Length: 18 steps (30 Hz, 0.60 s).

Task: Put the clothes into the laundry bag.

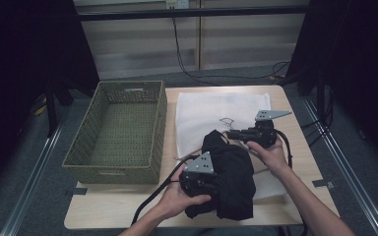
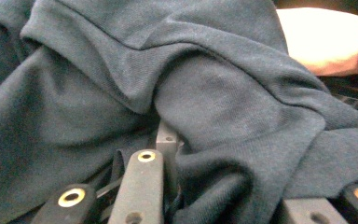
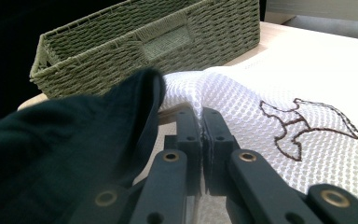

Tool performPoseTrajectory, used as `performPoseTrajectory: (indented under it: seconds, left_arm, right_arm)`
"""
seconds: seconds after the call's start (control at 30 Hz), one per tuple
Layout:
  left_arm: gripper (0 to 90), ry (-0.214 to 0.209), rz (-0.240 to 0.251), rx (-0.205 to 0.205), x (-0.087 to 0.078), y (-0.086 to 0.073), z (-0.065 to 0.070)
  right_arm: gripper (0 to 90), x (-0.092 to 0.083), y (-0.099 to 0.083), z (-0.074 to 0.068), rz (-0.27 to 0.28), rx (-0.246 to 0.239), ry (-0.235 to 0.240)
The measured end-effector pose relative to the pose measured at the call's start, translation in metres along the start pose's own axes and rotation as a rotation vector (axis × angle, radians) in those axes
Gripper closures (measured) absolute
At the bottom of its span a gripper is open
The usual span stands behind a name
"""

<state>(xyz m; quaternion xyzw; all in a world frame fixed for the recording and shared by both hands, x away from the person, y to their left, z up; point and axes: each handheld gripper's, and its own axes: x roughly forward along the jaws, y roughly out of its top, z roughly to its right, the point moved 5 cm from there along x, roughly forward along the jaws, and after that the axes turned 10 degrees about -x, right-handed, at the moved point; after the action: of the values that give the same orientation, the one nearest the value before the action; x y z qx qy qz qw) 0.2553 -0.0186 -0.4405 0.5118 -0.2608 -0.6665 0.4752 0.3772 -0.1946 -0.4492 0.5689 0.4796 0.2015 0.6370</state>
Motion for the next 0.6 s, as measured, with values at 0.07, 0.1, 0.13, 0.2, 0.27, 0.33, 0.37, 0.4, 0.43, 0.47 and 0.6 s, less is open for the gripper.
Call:
performPoseTrajectory:
  seconds: [0.07, 0.1, 0.13, 0.2, 0.27, 0.33, 0.37, 0.4, 0.43, 0.47, 0.6]
  left_arm:
    - [72.7, -0.011, 0.003, -0.005, -0.001, 0.0, 0.002]
    - [72.7, -0.004, 0.0, -0.002, -0.001, 0.0, 0.002]
    - [72.7, 0.015, 0.0, -0.004, -0.001, 0.0, 0.0]
    - [72.7, 0.033, -0.005, -0.035, 0.0, -0.001, -0.009]
    - [72.7, 0.057, -0.017, -0.086, 0.001, -0.006, -0.023]
    - [72.6, 0.071, -0.021, -0.089, 0.002, -0.006, -0.026]
    - [72.6, 0.092, -0.018, -0.101, 0.003, -0.004, -0.03]
    - [72.6, 0.102, -0.009, -0.109, 0.003, -0.001, -0.033]
    - [72.6, 0.102, -0.009, -0.109, 0.003, -0.001, -0.033]
    - [72.6, 0.114, -0.006, -0.113, 0.004, 0.001, -0.036]
    - [72.5, 0.158, -0.034, -0.143, 0.011, 0.004, -0.051]
  right_arm:
    - [87.6, 0.0, 0.0, 0.0, 0.001, 0.001, -0.002]
    - [87.7, 0.0, 0.0, 0.0, 0.002, -0.002, -0.001]
    - [87.7, 0.0, 0.0, 0.0, 0.002, 0.001, 0.0]
    - [87.6, 0.0, 0.001, -0.001, 0.003, -0.003, 0.001]
    - [87.6, 0.0, 0.002, -0.002, 0.006, -0.009, 0.001]
    - [87.7, 0.0, 0.003, -0.002, 0.007, -0.011, 0.001]
    - [87.7, 0.0, 0.003, -0.002, 0.006, -0.011, 0.001]
    - [87.7, 0.0, 0.002, -0.002, 0.006, -0.011, 0.002]
    - [87.7, 0.0, 0.002, -0.002, 0.006, -0.011, 0.002]
    - [87.7, 0.0, 0.002, -0.002, 0.005, -0.011, 0.002]
    - [87.7, -0.001, 0.003, -0.002, 0.007, -0.009, 0.003]
